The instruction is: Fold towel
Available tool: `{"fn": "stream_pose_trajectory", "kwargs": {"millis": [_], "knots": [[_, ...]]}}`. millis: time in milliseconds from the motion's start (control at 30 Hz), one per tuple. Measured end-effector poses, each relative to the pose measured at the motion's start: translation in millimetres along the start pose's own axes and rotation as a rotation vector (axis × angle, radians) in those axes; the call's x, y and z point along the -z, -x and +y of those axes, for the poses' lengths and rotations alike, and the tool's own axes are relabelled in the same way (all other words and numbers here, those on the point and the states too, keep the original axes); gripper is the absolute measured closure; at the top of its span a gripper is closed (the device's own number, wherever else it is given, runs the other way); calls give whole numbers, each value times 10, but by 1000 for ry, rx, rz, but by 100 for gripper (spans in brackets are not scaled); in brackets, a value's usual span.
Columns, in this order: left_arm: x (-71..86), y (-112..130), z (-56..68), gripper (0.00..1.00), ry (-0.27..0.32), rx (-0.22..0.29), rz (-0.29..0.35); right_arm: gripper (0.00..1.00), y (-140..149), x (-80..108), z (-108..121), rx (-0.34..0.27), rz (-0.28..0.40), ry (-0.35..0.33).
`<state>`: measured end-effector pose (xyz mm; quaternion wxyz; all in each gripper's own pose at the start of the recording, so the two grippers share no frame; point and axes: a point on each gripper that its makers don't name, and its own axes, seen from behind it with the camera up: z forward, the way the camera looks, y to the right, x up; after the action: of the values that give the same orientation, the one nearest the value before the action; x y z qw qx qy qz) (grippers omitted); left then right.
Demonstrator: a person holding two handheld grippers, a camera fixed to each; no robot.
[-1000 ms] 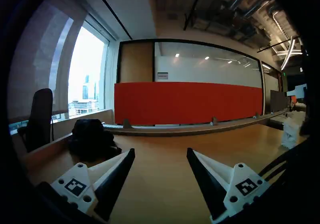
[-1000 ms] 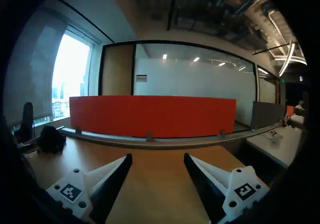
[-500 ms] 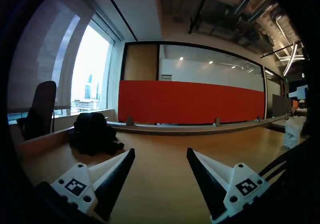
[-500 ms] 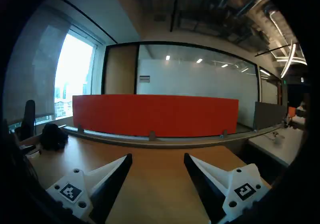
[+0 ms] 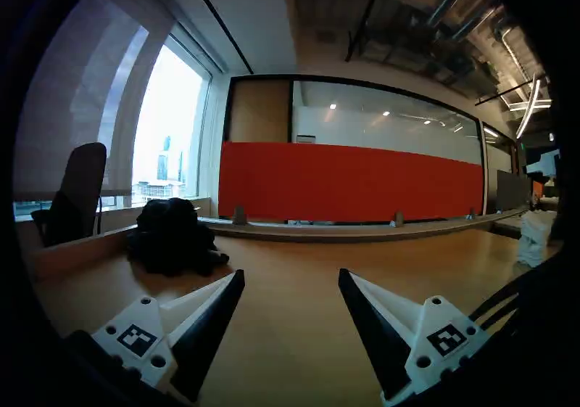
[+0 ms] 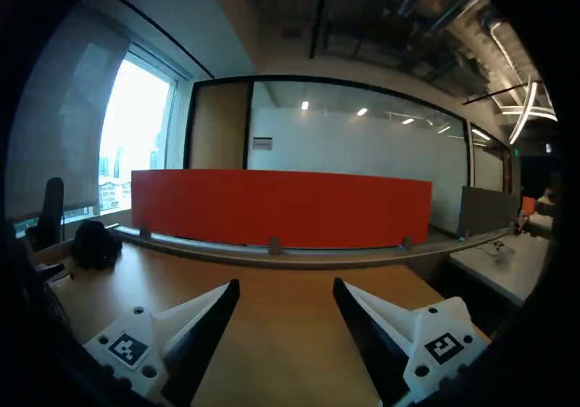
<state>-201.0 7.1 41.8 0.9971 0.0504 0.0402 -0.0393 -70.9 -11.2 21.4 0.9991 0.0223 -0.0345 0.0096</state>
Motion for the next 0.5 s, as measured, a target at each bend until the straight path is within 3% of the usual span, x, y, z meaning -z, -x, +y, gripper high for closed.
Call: {"fn": "stream_pose_trajectory", "kwargs": {"millis": [500], "knots": [[-4, 32, 7, 4, -13, -43, -7, 0, 16, -20, 4, 0, 1, -4]]}}
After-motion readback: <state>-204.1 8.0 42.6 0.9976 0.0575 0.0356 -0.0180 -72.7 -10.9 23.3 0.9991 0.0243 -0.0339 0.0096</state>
